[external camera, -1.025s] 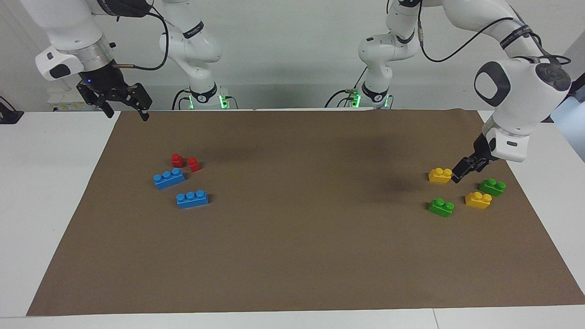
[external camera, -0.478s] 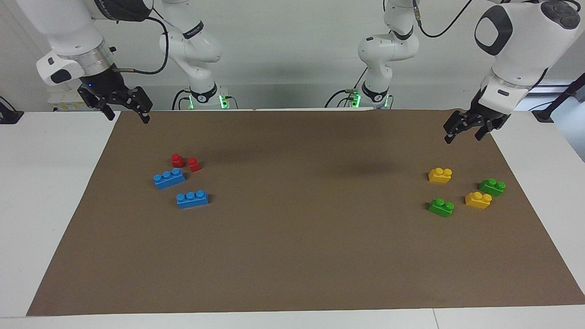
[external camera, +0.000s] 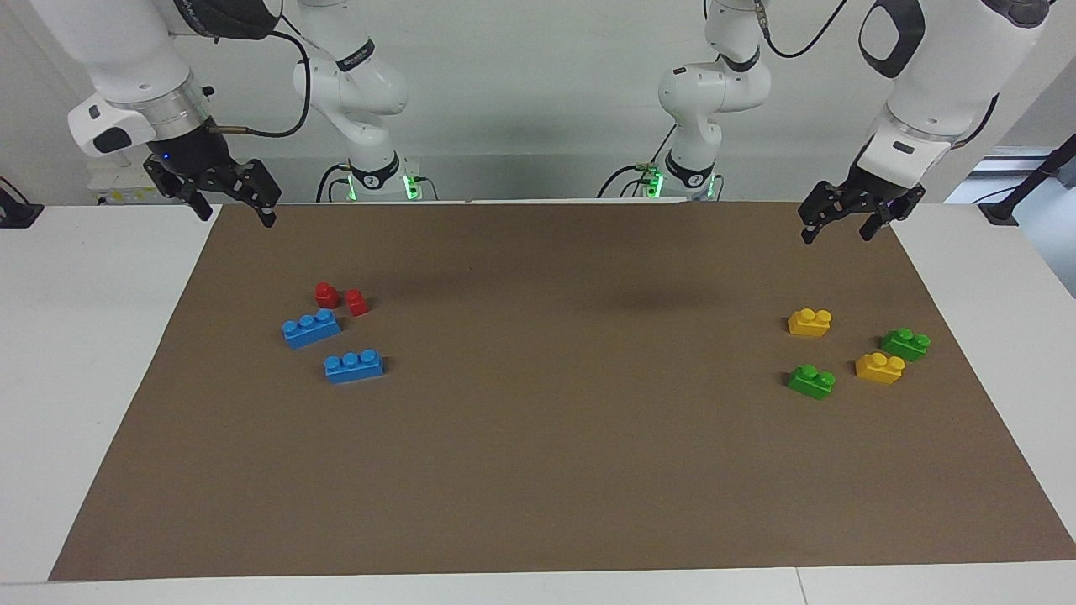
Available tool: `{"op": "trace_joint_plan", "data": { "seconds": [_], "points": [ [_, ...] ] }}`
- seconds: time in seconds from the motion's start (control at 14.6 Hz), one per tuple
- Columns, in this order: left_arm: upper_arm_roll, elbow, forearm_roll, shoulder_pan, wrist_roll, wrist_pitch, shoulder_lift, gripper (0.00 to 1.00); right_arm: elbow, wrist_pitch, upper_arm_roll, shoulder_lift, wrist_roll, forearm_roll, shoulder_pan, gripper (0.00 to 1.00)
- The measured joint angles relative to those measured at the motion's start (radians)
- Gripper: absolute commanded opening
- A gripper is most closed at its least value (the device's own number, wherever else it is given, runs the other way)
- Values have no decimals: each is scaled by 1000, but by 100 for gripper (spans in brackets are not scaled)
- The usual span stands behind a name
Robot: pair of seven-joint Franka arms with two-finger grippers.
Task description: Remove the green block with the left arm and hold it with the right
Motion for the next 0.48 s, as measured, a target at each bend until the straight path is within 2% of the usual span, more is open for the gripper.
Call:
{"op": "trace_joint_plan", "data": {
  "seconds": [0.48],
  "points": [
    [-1,0,18,-15,5,-2,0,100,0,0,0,0,0,0,0,100]
  ]
}}
